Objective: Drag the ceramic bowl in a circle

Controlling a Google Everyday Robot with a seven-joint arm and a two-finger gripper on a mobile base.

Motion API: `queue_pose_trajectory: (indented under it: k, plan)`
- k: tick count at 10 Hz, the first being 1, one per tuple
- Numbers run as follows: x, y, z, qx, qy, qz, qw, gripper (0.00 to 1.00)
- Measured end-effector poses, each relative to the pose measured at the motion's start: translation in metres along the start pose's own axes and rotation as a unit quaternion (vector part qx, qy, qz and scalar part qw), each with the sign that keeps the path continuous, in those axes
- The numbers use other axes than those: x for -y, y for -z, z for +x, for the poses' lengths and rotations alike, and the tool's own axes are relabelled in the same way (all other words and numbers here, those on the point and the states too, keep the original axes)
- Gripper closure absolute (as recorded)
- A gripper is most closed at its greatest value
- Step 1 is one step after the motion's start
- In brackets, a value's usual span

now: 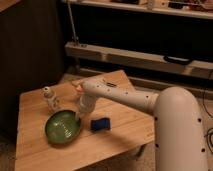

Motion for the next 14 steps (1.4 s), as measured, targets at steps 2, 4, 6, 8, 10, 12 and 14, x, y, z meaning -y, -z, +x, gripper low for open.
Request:
queue_pose_trajectory:
  k: [2,4,6,8,10,12,14]
  plan:
    - [-0.002,0.003,0.005,-0.002,-0.022,-0.005,0.9997,1.00]
    - [-0.016,0.022,0.021,-0.023,-0.069,-0.013,0.9973,1.00]
    - [-0.038,0.059,0.027,-0.052,-0.109,-0.038,0.9920,1.00]
    - [-0.058,0.085,0.016,-0.063,-0.115,-0.075,0.9886,1.00]
    - [-0.064,0.088,-0.008,-0.056,-0.107,-0.107,0.9869,1.00]
    - [-0.071,0.080,-0.045,-0.037,-0.098,-0.135,0.9853,1.00]
    - [-0.064,0.067,-0.089,-0.014,-0.074,-0.150,0.9857,1.00]
